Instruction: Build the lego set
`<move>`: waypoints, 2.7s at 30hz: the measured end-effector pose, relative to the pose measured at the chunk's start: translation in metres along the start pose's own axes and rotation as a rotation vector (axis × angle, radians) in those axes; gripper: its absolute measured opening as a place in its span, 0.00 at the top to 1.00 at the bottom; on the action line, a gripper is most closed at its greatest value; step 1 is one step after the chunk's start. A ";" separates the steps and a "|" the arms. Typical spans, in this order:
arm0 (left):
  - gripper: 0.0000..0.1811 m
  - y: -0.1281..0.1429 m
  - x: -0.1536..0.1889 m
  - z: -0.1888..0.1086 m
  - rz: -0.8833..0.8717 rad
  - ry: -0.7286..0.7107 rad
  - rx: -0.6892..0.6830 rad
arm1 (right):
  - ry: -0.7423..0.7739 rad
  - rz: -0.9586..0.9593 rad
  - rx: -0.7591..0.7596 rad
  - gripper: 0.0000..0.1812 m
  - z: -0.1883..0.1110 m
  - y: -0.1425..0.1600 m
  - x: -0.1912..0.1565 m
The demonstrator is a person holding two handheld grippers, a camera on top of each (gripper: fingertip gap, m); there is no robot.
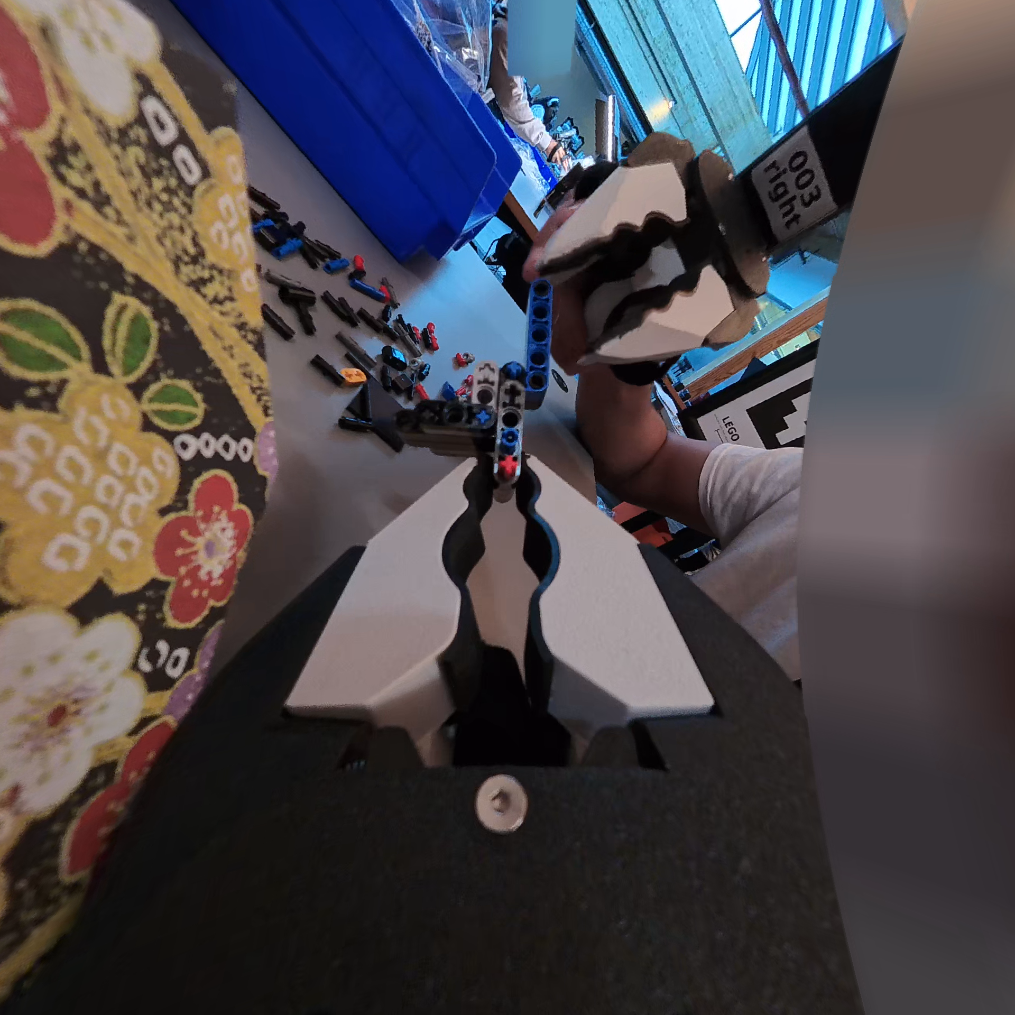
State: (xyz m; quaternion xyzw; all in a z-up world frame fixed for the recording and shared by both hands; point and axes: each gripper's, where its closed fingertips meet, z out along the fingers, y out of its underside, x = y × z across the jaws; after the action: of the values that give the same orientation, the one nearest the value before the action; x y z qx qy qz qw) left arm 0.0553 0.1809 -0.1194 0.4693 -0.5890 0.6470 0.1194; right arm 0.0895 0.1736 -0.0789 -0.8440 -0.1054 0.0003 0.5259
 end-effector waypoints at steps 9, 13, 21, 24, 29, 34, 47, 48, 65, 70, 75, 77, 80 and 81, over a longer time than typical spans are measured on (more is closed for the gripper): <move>0.97 -0.017 0.033 -0.004 0.049 0.200 0.135 | -0.138 0.192 0.282 0.73 0.019 -0.020 -0.018; 0.97 -0.025 0.038 -0.008 0.011 0.255 0.203 | -0.150 0.275 0.366 0.78 0.021 -0.026 -0.017; 0.97 -0.024 0.037 -0.003 0.071 0.196 0.216 | -0.219 0.417 0.449 0.78 0.014 -0.039 -0.013; 0.97 -0.023 0.036 -0.001 0.083 0.179 0.209 | -0.191 0.399 0.439 0.79 0.016 -0.035 -0.007; 0.97 -0.022 0.037 0.000 0.105 0.164 0.208 | -0.195 0.390 0.440 0.79 0.013 -0.034 -0.005; 0.97 -0.022 0.037 0.000 0.111 0.164 0.208 | -0.206 0.411 0.465 0.79 0.007 -0.036 0.001; 0.97 -0.023 0.031 -0.001 0.090 0.134 0.210 | -0.218 0.471 0.562 0.81 -0.014 -0.043 0.022; 0.97 -0.023 0.031 -0.001 0.089 0.132 0.210 | -0.225 0.465 0.551 0.80 -0.011 -0.043 0.018; 0.97 -0.022 0.030 0.000 0.098 0.119 0.204 | -0.200 0.501 0.552 0.79 -0.014 -0.040 0.032; 0.97 -0.022 0.030 -0.001 0.097 0.117 0.208 | -0.290 0.424 0.434 0.74 0.016 -0.034 -0.014; 0.97 -0.020 0.032 0.001 0.117 0.115 0.196 | -0.233 0.459 0.473 0.78 0.007 -0.035 0.008; 0.97 -0.021 0.032 0.000 0.111 0.122 0.198 | -0.209 0.521 0.520 0.78 -0.007 -0.038 0.029; 0.97 -0.020 0.032 0.000 0.116 0.118 0.196 | -0.154 0.551 0.593 0.81 -0.028 -0.042 0.054; 0.97 -0.021 0.031 0.000 0.114 0.116 0.198 | -0.158 0.541 0.594 0.80 -0.030 -0.043 0.054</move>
State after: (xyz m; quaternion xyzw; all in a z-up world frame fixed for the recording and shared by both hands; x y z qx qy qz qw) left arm 0.0532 0.1741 -0.0824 0.4062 -0.5400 0.7338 0.0696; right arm 0.1383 0.1747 -0.0217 -0.6499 0.0849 0.2336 0.7182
